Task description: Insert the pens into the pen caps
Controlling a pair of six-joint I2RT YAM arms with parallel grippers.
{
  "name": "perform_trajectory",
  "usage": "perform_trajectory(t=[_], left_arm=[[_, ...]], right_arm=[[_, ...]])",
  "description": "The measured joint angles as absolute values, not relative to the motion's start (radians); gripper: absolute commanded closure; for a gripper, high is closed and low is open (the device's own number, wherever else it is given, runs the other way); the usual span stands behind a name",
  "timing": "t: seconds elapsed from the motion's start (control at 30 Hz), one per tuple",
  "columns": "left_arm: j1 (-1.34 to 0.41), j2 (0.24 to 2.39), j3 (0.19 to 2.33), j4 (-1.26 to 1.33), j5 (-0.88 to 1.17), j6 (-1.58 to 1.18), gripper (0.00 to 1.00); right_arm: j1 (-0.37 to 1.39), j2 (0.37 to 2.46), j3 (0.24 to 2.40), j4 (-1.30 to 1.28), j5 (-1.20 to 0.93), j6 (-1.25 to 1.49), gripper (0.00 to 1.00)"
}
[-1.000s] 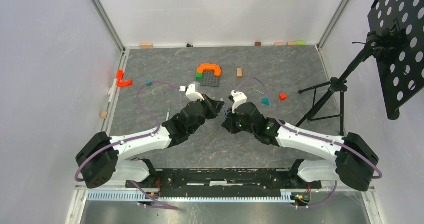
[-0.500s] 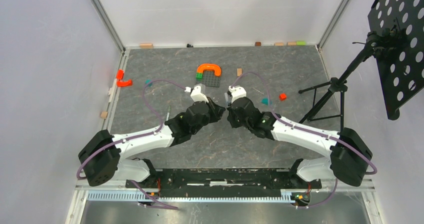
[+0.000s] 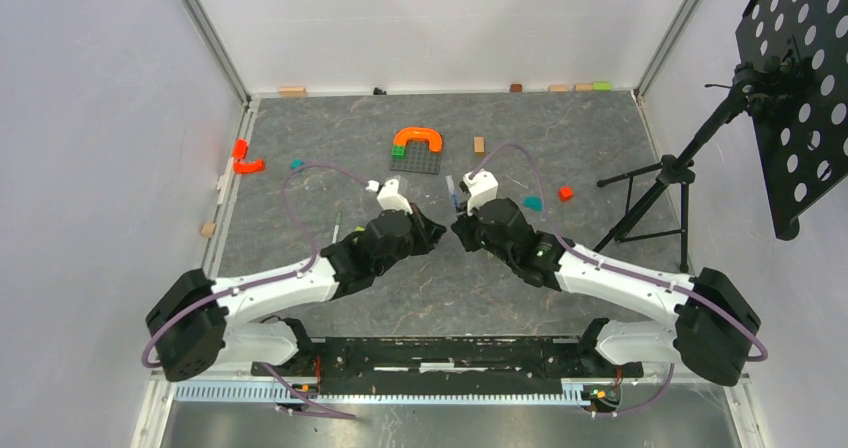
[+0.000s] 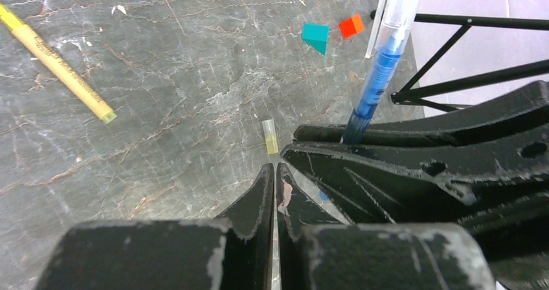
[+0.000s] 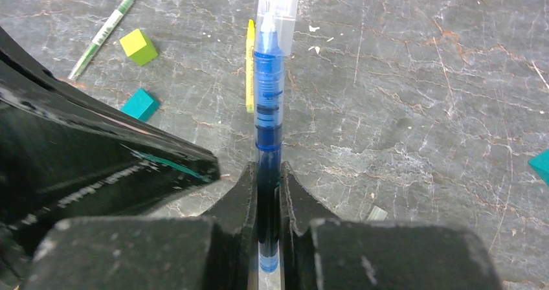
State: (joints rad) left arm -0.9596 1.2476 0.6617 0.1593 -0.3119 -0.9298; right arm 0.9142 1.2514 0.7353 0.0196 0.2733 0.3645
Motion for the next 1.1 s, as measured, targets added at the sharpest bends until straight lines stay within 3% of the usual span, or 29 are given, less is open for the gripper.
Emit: perform_trajectory(t=[0.1,0.33,0.5,0.67,1.1], left_arm=[[-0.96,1.172,0.615,0.169,-0.311,-0.905,0.58],[-0.96,0.907,0.492,0.197,-0.31,-0.776,0.32],[-0.96,0.721,0.43,0.278,-0.251,-0.665,0.07],[-0.96,0.623,0.383,0.391,-0.173,-0.596,0.04],[-0.96,0.778,0.49,0.487,0.012,-0.569,0.16]], right_arm=[[0.914,1.211,0.681,0.081,0.243,0.337,1.0],[0.914,1.078,0.551,0.216,0.13,0.27,1.0],[0.914,1.019,0.515,0.285,0.04,0.244,1.0],[0.914,0.978,0.485,0.335,-0.046,0.233,1.0],[0.914,0.873,0.424,0.406,-0.232,0.209,1.0]])
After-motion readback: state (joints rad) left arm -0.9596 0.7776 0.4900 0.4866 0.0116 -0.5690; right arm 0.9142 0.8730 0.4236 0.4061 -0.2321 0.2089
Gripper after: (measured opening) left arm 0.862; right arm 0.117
